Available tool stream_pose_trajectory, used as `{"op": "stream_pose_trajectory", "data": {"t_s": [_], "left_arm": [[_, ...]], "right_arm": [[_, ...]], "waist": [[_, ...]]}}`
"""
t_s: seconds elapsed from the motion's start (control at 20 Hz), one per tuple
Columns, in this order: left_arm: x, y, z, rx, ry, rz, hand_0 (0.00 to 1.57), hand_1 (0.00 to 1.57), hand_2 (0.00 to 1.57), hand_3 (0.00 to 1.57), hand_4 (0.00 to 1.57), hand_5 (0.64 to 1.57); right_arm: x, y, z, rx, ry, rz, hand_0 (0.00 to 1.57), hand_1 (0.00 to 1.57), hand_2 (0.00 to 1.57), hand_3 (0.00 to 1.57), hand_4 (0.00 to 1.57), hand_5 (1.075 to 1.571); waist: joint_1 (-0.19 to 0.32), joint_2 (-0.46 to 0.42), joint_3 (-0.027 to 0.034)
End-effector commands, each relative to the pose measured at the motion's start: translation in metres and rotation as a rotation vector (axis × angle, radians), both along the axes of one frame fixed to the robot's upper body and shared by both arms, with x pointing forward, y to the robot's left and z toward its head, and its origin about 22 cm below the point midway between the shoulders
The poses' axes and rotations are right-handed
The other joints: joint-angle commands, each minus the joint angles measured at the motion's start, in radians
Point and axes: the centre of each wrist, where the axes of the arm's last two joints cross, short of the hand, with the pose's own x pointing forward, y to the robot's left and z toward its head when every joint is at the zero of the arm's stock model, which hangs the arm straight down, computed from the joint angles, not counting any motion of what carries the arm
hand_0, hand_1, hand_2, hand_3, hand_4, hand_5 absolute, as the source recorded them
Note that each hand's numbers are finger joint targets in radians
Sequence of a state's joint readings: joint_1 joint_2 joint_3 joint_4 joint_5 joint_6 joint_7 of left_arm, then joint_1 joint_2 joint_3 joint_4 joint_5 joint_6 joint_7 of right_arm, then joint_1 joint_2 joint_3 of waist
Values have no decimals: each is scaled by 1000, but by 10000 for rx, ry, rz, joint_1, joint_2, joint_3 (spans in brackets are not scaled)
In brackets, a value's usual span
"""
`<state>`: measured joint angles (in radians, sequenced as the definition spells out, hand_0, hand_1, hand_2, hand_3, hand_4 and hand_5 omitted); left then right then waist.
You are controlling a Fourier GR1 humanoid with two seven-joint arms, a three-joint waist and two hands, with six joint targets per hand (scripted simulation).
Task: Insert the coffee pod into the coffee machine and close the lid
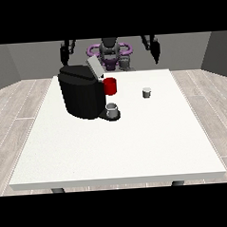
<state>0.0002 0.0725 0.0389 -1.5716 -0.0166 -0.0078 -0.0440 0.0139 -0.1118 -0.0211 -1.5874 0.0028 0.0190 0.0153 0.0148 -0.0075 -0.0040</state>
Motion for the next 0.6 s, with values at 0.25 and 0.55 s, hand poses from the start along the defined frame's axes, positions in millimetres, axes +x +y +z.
{"op": "stream_pose_trajectory", "data": {"t_s": [0.25, 0.55], "left_arm": [[-11, 18, -12, -466, -1067, -1214, 0, 0, 0, 0, 311, 1571], [16, 36, 19, 2170, -729, -1336, 0, 0, 0, 0, 0, 1571]], "right_arm": [[-5, 3, -15, 435, 688, -47, 0, 0, 0, 0, 128, 1571], [1, 13, -21, 975, -1409, -1775, 0, 0, 0, 0, 145, 1571]], "waist": [[6, -222, 37], [-423, 272, 44]]}}
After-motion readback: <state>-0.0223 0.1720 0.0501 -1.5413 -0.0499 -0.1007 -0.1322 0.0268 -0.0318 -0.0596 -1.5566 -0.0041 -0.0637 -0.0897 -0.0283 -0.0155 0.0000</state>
